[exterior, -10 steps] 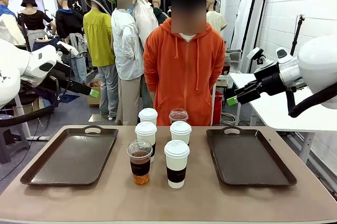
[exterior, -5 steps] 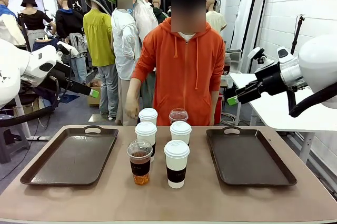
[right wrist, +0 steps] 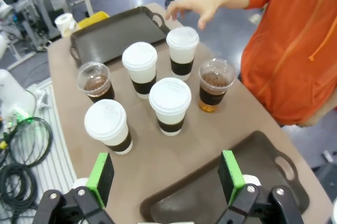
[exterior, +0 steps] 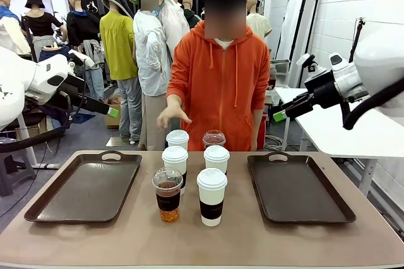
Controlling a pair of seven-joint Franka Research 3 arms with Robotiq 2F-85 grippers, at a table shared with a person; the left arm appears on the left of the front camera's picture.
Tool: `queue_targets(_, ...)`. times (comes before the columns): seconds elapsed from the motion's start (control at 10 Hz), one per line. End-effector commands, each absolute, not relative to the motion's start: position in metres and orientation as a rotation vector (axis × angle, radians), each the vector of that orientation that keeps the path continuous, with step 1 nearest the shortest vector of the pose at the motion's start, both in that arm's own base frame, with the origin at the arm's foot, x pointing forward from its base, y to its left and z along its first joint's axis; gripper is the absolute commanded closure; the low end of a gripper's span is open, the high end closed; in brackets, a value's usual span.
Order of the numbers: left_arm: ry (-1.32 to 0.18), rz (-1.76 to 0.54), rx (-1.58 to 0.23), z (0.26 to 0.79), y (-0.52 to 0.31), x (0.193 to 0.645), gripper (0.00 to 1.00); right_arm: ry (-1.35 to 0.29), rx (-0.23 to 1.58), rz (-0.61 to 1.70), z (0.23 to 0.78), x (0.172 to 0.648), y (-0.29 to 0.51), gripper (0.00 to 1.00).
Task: Distribute the coffee onto the tray.
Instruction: Pick up one iced Americano and place it on the right Handle tray.
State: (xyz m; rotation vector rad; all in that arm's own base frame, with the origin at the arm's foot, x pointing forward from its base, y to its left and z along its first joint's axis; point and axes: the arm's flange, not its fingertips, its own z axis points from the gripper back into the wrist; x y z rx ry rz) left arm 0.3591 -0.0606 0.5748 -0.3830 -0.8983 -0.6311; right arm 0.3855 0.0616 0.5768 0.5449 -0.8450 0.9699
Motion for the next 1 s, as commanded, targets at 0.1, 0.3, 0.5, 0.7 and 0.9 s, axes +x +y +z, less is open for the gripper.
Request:
queue_targets(0.1,-0.894,-0.63,-0.386,0.574,-0.06,0.359,0.0,-0.875,0.557,1.032,0.572,0.457,0.054,0.0)
queue_targets(0.3,-0.894,-0.63,-0.386,0.574,-0.06,0.359,0.0,-0.928,0.539,1.054,0.552,0.485,0.055,0.0)
queue_targets(0.5,-0.894,-0.63,-0.386,0.574,-0.06,0.359,0.0,-1.012,0.543,1.113,0.537,0.498,0.055,0.0)
queue_targets(0.7,-0.894,-0.63,-0.386,0.574,-0.06,0.359,0.0,-1.019,0.561,1.11,0.527,0.504,0.055,0.0)
queue_targets(0.9,-0.894,-0.63,-0.386,0.574,-0.06,0.359,0.0,-0.994,0.552,1.092,0.527,0.504,0.055,0.0)
